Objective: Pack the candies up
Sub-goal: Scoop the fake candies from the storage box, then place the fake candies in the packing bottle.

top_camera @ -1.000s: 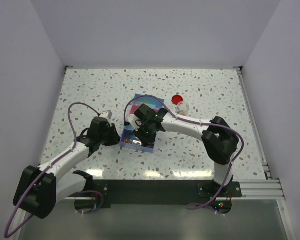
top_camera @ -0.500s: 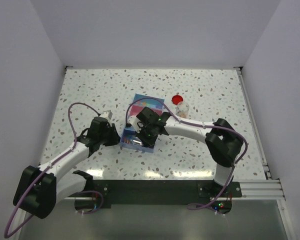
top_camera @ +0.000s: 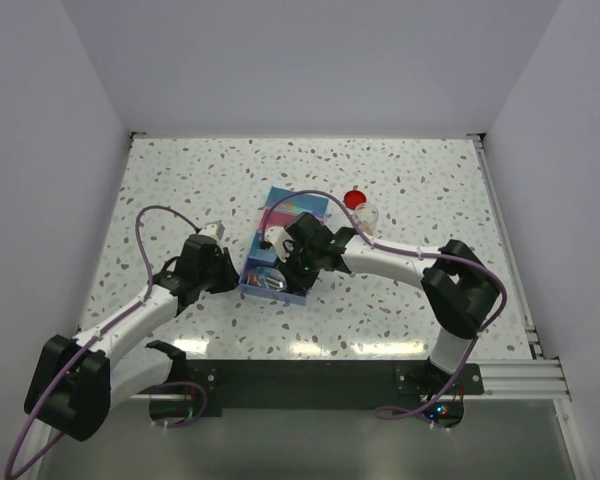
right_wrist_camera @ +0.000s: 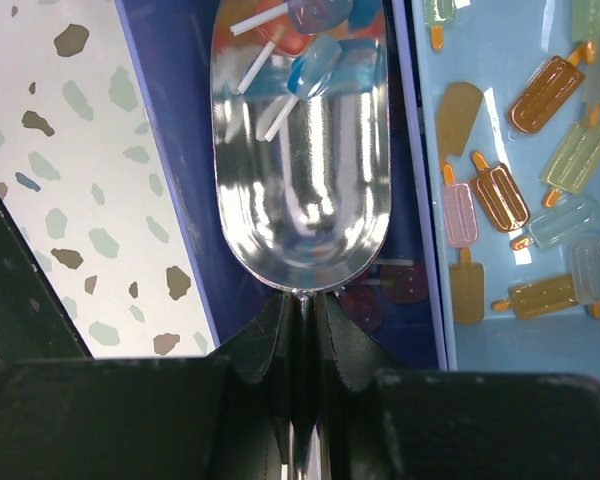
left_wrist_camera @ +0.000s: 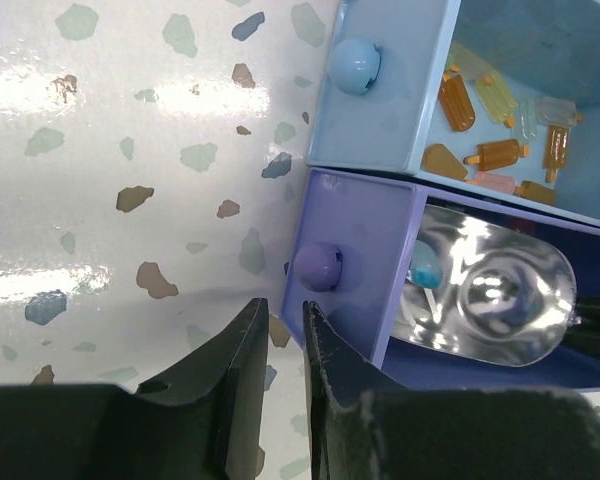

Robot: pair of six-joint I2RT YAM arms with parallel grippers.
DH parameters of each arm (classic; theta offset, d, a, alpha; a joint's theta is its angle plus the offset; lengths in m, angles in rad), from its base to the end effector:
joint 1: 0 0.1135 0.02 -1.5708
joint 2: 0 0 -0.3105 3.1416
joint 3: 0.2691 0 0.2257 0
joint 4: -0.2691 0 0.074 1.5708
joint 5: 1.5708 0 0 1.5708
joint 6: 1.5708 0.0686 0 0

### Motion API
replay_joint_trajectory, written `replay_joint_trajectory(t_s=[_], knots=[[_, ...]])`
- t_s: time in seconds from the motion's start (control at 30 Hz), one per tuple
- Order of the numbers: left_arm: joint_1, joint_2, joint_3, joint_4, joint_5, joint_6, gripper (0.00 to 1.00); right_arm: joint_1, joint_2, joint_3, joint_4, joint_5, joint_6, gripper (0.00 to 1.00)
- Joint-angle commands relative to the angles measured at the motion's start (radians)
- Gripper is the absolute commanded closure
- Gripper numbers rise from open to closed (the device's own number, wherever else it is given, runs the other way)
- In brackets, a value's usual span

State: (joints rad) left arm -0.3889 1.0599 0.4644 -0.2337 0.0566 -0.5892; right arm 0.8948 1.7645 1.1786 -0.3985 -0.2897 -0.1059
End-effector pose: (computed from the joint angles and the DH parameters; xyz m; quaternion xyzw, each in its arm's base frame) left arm 0.1634 -0.0712 0.2069 -0.0829 0.9280 -0.1934 0.3074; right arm 0.2172 0.3021 0.2315 -0.4910 0.8112 0.2375 0.2109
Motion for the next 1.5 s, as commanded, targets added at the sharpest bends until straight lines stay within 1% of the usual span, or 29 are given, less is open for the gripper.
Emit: replay_joint_trajectory(t_s=[0.0, 0.2, 0.23, 0.47, 0.6, 0.77, 0.87, 0.9, 1.03, 1.07, 1.1, 1.17, 1.2, 1.27, 1.3, 1.47], knots=[[-0.013, -0.020, 0.040, -0.009, -0.014, -0.017, 0.75, -0.008, -0.079, 0.012, 0.188, -0.092, -0.008, 1.00], [-0.008, -0.037, 0.057, -0.047, -0.055, -0.006, 0.74, -0.010, -0.073, 0.067, 0.098, -0.075, -0.041, 1.00], [-0.007, -0.043, 0.060, -0.053, -0.082, -0.004, 0.73, -0.010, -0.077, 0.064, 0.099, -0.074, -0.043, 1.00], [-0.008, -0.112, 0.106, -0.090, -0.135, 0.005, 0.67, -0.010, -0.094, -0.002, 0.154, -0.086, -0.037, 1.00], [-0.008, -0.184, 0.114, -0.096, -0.167, 0.006, 0.64, -0.010, -0.114, -0.014, 0.171, -0.075, -0.034, 1.00], [-0.007, -0.262, 0.125, -0.107, -0.219, 0.026, 0.58, -0.019, -0.131, -0.028, 0.179, -0.071, -0.035, 1.00], [-0.007, -0.299, 0.140, -0.116, -0.253, 0.043, 0.52, -0.020, -0.146, -0.037, 0.168, -0.060, -0.044, 1.00], [-0.007, -0.308, 0.143, -0.121, -0.270, 0.046, 0.48, -0.022, -0.152, -0.037, 0.161, -0.058, -0.046, 1.00], [-0.007, -0.363, 0.157, -0.115, -0.319, 0.084, 0.37, -0.020, -0.200, -0.022, 0.119, -0.025, -0.052, 1.00], [-0.005, -0.386, 0.163, -0.112, -0.328, 0.094, 0.34, -0.022, -0.221, -0.011, 0.075, -0.016, -0.055, 1.00], [-0.007, -0.397, 0.163, -0.107, -0.351, 0.103, 0.25, -0.022, -0.230, 0.001, 0.054, -0.003, -0.063, 1.00], [-0.007, -0.426, 0.168, -0.098, -0.373, 0.129, 0.18, -0.025, -0.269, 0.027, -0.003, 0.041, -0.066, 1.00], [-0.005, -0.434, 0.168, -0.090, -0.392, 0.141, 0.11, -0.027, -0.284, 0.032, -0.017, 0.059, -0.066, 1.00], [-0.005, -0.451, 0.171, -0.084, -0.415, 0.163, 0.06, -0.037, -0.321, 0.053, -0.074, 0.127, -0.069, 1.00], [-0.007, -0.455, 0.172, -0.085, -0.443, 0.166, 0.00, -0.040, -0.333, 0.061, -0.094, 0.142, -0.072, 1.00], [-0.007, -0.498, 0.136, -0.027, -0.451, 0.218, 0.00, -0.085, -0.395, 0.115, -0.256, 0.251, -0.089, 1.00]])
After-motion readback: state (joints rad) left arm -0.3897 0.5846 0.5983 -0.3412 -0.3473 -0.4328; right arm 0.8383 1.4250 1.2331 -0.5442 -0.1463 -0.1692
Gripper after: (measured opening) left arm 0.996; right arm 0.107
